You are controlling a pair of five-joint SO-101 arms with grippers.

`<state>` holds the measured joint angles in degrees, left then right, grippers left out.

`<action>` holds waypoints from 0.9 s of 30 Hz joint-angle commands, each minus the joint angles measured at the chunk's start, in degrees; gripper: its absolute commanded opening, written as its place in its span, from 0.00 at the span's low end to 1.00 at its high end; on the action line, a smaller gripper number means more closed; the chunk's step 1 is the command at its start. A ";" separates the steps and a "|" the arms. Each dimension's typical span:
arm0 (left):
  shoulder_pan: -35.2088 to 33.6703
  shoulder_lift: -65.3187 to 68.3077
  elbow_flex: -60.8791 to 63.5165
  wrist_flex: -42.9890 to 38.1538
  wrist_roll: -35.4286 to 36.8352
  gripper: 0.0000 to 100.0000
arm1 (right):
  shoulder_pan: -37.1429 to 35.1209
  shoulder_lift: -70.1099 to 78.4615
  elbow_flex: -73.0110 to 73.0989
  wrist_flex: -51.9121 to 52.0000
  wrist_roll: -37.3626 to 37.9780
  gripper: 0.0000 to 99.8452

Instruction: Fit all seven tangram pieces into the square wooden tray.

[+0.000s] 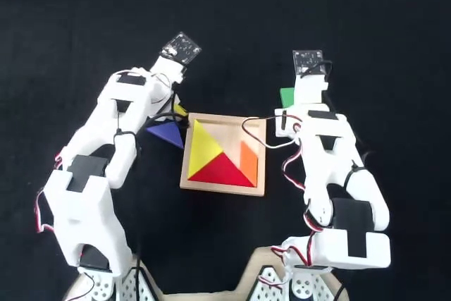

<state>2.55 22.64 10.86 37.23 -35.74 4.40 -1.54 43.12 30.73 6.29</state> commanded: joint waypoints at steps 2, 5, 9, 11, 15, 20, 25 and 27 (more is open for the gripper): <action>-3.21 -0.62 2.68 -0.70 -5.10 0.33 | -0.97 -0.13 -2.86 0.18 0.79 0.01; -4.88 -2.55 4.26 -0.62 -6.07 0.33 | -0.97 -0.13 -2.86 0.18 0.79 0.01; -6.37 -9.41 10.07 -0.62 -9.23 0.33 | -0.97 -0.13 -2.86 0.18 0.79 0.01; -6.55 -14.07 14.11 -0.62 -11.25 0.33 | -0.97 -0.13 -2.86 0.18 0.79 0.01; -6.11 -23.82 22.29 -0.79 -14.95 0.33 | -0.97 -0.13 -2.86 0.18 0.79 0.01; -4.44 -33.32 23.43 -0.62 -8.35 0.33 | -0.97 -0.13 -2.77 0.18 0.79 0.01; -1.54 -37.36 22.73 11.08 -11.78 0.33 | -0.97 -0.13 -2.68 0.18 0.79 0.01; -0.48 -37.36 22.64 19.34 -17.76 0.33 | -0.97 -0.13 -2.68 0.18 0.79 0.01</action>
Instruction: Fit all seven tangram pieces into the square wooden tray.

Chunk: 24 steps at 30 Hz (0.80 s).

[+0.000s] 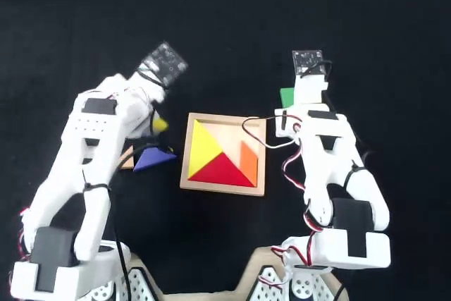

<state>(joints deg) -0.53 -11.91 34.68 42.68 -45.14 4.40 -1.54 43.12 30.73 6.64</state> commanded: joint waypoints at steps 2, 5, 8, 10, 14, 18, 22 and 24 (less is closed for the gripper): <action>2.68 -2.81 -0.48 17.58 -12.48 0.33 | -0.97 -0.13 -2.68 0.18 0.44 0.01; 2.51 -2.81 1.71 18.11 -15.12 0.33 | -1.76 -0.13 -2.77 0.18 0.44 0.01; 2.68 -2.73 3.47 15.91 -15.21 0.33 | -2.29 -0.13 -2.68 0.26 0.53 0.01; 2.51 -2.73 4.79 12.66 -15.21 0.33 | -2.20 -0.13 -2.59 0.26 0.53 0.01; 2.59 -0.09 6.73 7.56 -15.21 0.33 | -2.11 -0.13 -2.59 0.26 0.53 0.01; 2.59 5.45 5.14 4.40 -14.95 0.33 | -2.20 -0.13 -2.59 0.26 0.53 0.01; 2.95 9.41 2.33 4.57 -15.56 0.33 | -2.20 -0.13 -2.59 0.26 0.53 0.01; 3.12 10.73 0.75 6.42 -17.93 0.33 | -2.20 -0.13 -2.59 0.26 0.53 0.01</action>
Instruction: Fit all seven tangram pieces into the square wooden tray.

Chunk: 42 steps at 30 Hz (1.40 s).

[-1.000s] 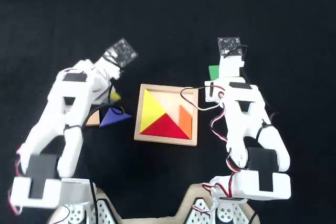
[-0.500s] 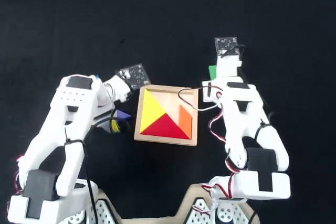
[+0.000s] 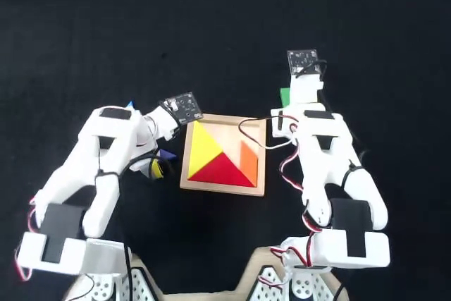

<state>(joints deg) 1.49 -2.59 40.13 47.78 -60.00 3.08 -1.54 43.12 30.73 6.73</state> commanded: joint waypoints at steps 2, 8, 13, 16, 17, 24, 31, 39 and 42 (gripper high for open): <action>1.89 2.37 -6.73 3.87 -4.22 0.33 | -0.88 -0.13 -2.59 0.26 0.44 0.01; 2.51 4.13 -11.38 5.36 -4.48 0.33 | -0.97 -0.13 -2.59 0.18 0.44 0.01; 2.42 6.59 -11.56 5.36 -7.47 0.33 | -0.97 -0.13 -2.59 0.18 0.44 0.01; 2.42 8.00 -11.56 5.36 -7.47 0.33 | -0.97 -0.13 -2.59 0.18 0.44 0.01; 2.42 8.35 -11.82 5.36 -7.47 0.33 | -0.97 -0.13 -2.59 0.18 0.44 0.01; 2.51 8.97 -13.05 5.27 -7.38 0.33 | -0.97 -0.13 -2.59 0.18 0.44 0.01; 2.07 8.97 -12.35 5.36 -7.30 0.32 | -0.97 -0.13 -2.59 0.18 0.44 0.01; 2.51 8.97 -11.12 5.36 -7.38 0.13 | -0.97 -0.13 -2.59 0.18 0.44 0.01; 2.51 8.97 -11.12 5.27 -7.38 0.14 | -0.97 -0.13 -2.59 0.18 0.44 0.01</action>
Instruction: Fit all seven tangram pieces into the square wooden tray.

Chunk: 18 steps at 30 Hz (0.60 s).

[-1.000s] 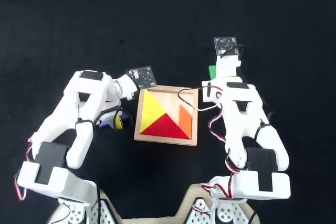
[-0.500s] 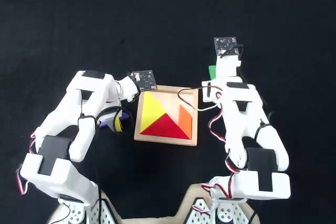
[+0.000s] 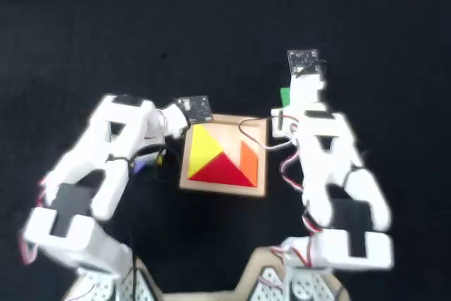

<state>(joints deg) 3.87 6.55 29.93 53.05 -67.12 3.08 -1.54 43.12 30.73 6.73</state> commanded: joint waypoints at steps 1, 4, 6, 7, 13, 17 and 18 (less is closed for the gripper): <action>0.13 -0.18 -0.92 -0.18 -0.26 0.14 | -0.97 -0.13 -2.59 0.18 0.44 0.01; 0.13 -0.18 -0.92 -0.26 -0.26 0.14 | -0.97 -0.13 -2.59 0.18 0.44 0.01; 0.13 -0.18 -0.92 0.00 -0.26 0.14 | -0.97 -0.13 -2.59 0.18 0.44 0.01; 0.13 -0.18 -0.92 0.09 -0.26 0.14 | -0.97 -0.13 -2.59 0.18 0.44 0.01; 0.22 -1.05 -2.86 0.18 7.30 0.22 | -0.97 -0.13 -2.59 0.18 0.44 0.01; -0.40 -2.55 -5.93 3.43 14.86 0.36 | -1.05 -0.13 -2.59 0.18 0.44 0.01; -0.31 -2.99 -6.37 4.57 14.86 0.35 | -1.05 -0.13 -2.59 0.18 0.44 0.01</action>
<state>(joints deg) 3.34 6.55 27.65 53.93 -56.22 2.99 -1.54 43.12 30.73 6.73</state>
